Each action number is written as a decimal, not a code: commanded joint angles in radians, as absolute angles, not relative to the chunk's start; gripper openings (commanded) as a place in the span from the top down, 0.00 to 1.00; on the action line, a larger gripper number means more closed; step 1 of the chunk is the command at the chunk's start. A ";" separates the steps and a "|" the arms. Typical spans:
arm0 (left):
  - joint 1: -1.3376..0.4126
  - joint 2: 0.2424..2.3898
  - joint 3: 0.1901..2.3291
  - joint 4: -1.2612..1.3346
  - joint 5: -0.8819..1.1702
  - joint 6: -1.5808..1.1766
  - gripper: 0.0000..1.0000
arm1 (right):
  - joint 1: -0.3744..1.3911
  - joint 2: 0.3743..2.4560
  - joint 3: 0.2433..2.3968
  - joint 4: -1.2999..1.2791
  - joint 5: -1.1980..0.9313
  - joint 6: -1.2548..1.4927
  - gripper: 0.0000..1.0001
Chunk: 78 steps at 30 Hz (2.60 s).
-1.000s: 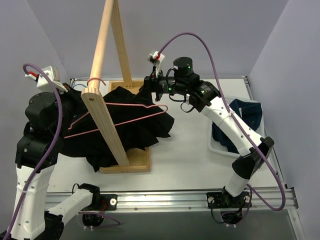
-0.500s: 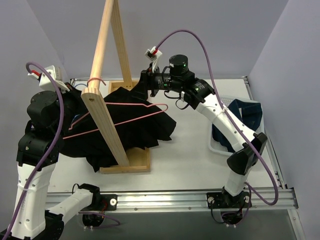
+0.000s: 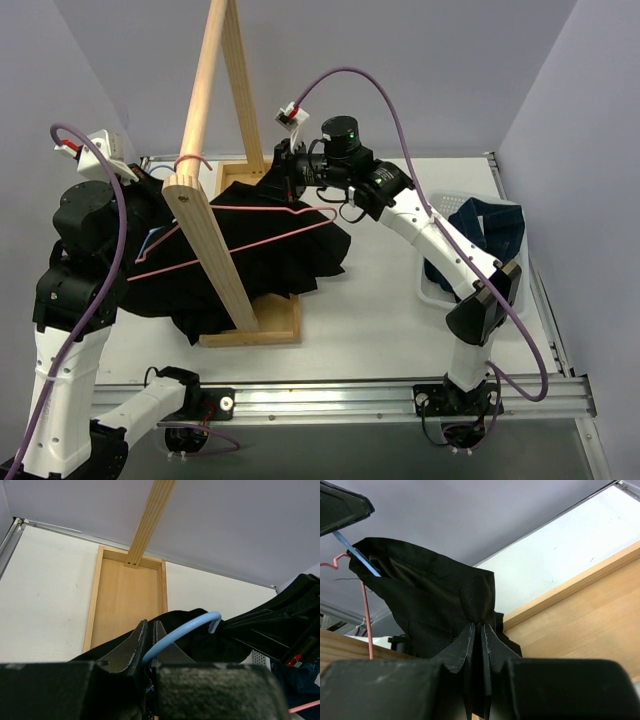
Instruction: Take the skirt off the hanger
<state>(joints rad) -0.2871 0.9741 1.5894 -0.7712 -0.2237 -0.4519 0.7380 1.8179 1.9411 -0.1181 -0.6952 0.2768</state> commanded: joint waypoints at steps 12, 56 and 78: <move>-0.288 0.919 1.548 -0.641 -0.287 -0.454 0.98 | 0.811 1.617 1.846 -0.225 -0.195 0.166 1.00; -0.287 0.874 1.463 -0.607 -0.331 -0.416 0.98 | 0.472 1.115 1.255 -0.220 -0.151 0.227 1.00; -0.287 0.946 1.618 -0.637 -0.132 -0.555 0.98 | 0.503 1.299 1.137 0.281 -0.861 0.235 0.21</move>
